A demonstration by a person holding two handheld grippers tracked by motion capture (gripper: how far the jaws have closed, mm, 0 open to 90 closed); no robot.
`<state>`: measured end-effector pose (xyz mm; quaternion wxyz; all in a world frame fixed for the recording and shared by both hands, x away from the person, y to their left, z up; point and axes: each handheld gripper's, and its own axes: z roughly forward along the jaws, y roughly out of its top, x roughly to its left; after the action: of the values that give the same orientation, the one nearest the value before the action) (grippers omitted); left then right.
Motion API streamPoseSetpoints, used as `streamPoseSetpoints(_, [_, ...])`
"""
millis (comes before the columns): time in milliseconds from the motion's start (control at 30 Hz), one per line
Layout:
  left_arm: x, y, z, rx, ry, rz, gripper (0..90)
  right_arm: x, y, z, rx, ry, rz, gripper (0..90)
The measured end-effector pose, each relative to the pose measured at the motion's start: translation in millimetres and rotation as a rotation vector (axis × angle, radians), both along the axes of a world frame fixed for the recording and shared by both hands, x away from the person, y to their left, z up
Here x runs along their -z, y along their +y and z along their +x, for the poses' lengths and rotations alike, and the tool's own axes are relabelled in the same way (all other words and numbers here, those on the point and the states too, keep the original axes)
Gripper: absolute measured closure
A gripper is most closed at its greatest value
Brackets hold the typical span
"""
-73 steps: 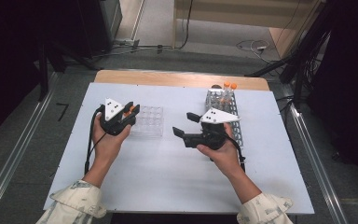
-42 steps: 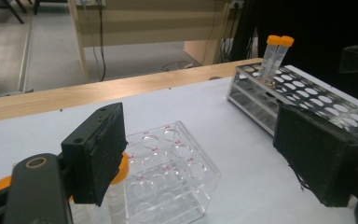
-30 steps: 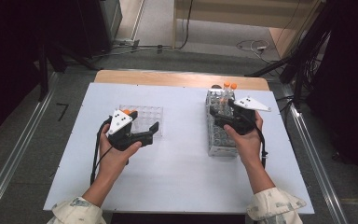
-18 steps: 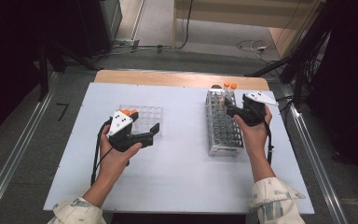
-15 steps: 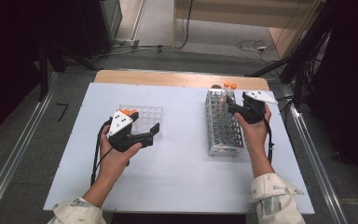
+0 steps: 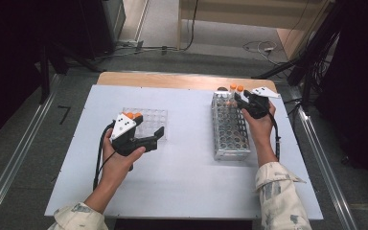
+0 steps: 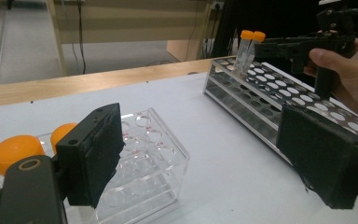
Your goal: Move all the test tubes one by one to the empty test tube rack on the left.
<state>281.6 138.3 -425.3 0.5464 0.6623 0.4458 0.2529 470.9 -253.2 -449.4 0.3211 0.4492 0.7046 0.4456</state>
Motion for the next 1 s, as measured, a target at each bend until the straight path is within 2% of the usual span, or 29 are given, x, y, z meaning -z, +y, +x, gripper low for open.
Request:
streamPoseSetpoints(100, [-0.2,-0.2,-0.1,0.002,-0.001,0.000,15.5,3.4,0.4,7.2,-0.012,0.019,-0.010,57.1])
streamPoseSetpoints(333, [0.3,1.4,-0.2,0.002,0.001,-0.001,15.5,6.1,-1.0,16.0,-0.007,0.030,-0.001,62.6])
streamPoseSetpoints(733, [3.6,0.0,-0.2,0.007,0.013,0.004,15.5,10.0,-1.3,20.1,-0.027,0.036,0.002,71.4])
streamPoseSetpoints(1000, [2.4,2.9,-0.1,0.002,0.012,-0.012,15.2,5.9,-2.0,19.5,-0.028,0.028,0.008,71.8])
